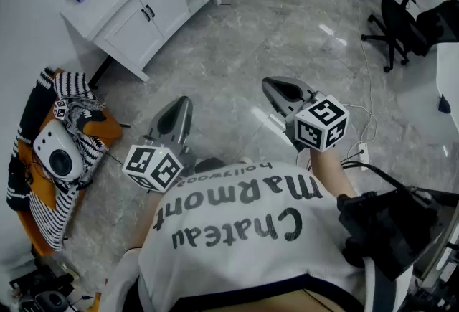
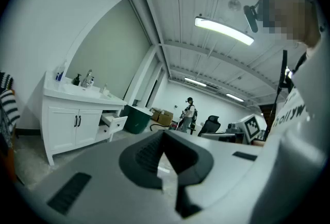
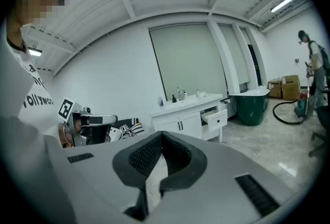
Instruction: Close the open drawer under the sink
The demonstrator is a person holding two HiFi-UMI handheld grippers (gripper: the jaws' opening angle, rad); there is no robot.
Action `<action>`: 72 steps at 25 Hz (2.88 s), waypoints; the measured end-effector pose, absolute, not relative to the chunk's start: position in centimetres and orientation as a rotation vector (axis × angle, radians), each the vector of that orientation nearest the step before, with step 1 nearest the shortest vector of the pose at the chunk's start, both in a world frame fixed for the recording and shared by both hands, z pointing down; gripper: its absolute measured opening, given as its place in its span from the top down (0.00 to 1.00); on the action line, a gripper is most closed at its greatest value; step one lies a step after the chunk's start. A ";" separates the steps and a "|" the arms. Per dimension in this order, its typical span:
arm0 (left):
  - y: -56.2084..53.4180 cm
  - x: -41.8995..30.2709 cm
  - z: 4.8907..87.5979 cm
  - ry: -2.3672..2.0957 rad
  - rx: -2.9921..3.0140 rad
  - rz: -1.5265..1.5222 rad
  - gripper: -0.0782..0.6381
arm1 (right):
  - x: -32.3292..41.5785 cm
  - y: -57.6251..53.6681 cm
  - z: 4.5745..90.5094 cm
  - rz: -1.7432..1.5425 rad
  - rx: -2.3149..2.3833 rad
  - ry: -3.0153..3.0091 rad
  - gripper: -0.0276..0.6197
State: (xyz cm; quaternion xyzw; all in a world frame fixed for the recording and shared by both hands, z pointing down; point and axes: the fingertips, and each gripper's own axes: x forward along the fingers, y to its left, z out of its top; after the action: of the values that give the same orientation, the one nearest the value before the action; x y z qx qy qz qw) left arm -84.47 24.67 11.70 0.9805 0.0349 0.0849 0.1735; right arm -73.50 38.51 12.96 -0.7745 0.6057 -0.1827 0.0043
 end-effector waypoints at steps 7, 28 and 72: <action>24.9 -84.4 11.4 0.106 2.776 0.242 0.88 | -73.2 38.8 12.7 -0.564 -2.426 1.892 0.94; 25.4 -79.2 12.5 0.318 2.747 0.267 0.88 | -69.8 40.2 14.4 -0.591 -2.482 1.836 0.94; 3.7 -45.6 11.6 0.533 2.721 0.244 0.88 | -41.5 17.9 13.8 -0.656 -2.564 1.603 0.94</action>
State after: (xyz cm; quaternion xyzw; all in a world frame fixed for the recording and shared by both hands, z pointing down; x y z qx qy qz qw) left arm -45.60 3.73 11.65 0.9619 0.1885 0.0862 0.1783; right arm -41.50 17.90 13.78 -0.8283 0.5181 -0.2121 0.0237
